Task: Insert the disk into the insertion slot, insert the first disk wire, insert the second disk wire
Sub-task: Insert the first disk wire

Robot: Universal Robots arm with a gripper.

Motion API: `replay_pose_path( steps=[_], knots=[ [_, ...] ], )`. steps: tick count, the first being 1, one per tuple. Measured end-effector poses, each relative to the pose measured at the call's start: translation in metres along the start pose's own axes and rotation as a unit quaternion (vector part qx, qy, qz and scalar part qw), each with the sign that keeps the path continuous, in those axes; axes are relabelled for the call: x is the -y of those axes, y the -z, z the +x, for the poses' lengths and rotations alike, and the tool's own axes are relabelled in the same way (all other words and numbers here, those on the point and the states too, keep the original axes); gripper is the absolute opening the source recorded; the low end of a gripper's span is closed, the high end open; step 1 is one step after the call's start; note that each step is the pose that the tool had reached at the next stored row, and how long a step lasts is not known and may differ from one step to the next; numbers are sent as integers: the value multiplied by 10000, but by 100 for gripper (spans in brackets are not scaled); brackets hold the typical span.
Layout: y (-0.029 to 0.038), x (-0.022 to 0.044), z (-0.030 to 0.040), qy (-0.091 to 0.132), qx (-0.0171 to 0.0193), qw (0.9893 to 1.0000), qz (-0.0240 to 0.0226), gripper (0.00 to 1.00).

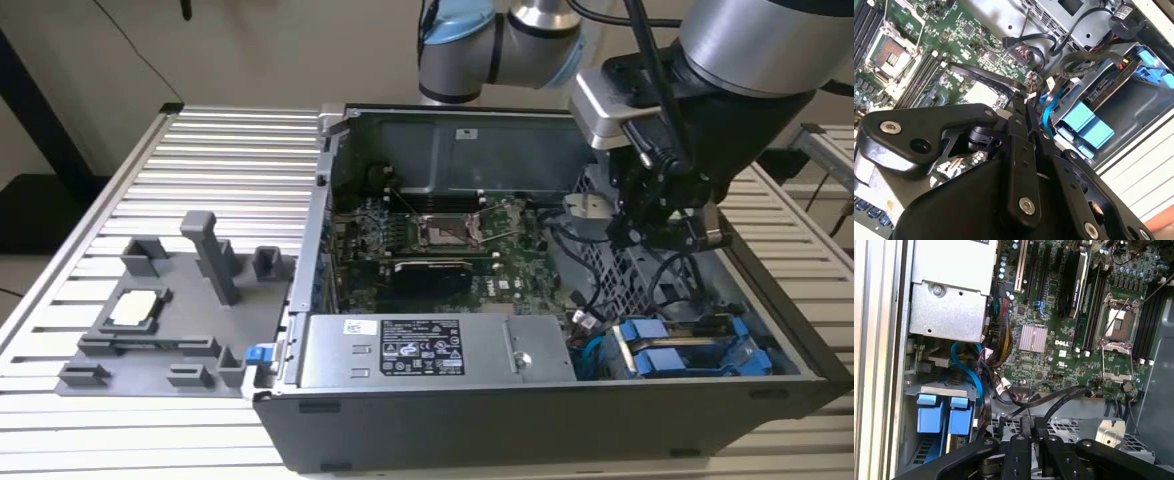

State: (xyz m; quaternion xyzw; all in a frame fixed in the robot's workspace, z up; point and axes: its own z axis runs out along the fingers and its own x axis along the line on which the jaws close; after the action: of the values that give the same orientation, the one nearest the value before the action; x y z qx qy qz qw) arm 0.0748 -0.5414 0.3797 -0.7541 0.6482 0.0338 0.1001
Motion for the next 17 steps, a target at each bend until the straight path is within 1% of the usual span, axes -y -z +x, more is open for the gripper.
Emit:
replay_pose_path(
  steps=[2,5,8,10,11,17],
  knots=[
    [-15,-1,-4,68,6,10000,-4,18],
    [-22,-1,-7,230,23,9997,-35,18],
    [-12,0,-8,248,27,9997,-37,18],
    [-9,0,-9,249,29,9997,-37,20],
    [-9,0,-9,249,29,9997,-37,27],
    [-22,12,-7,249,31,9997,-37,27]
  ],
)
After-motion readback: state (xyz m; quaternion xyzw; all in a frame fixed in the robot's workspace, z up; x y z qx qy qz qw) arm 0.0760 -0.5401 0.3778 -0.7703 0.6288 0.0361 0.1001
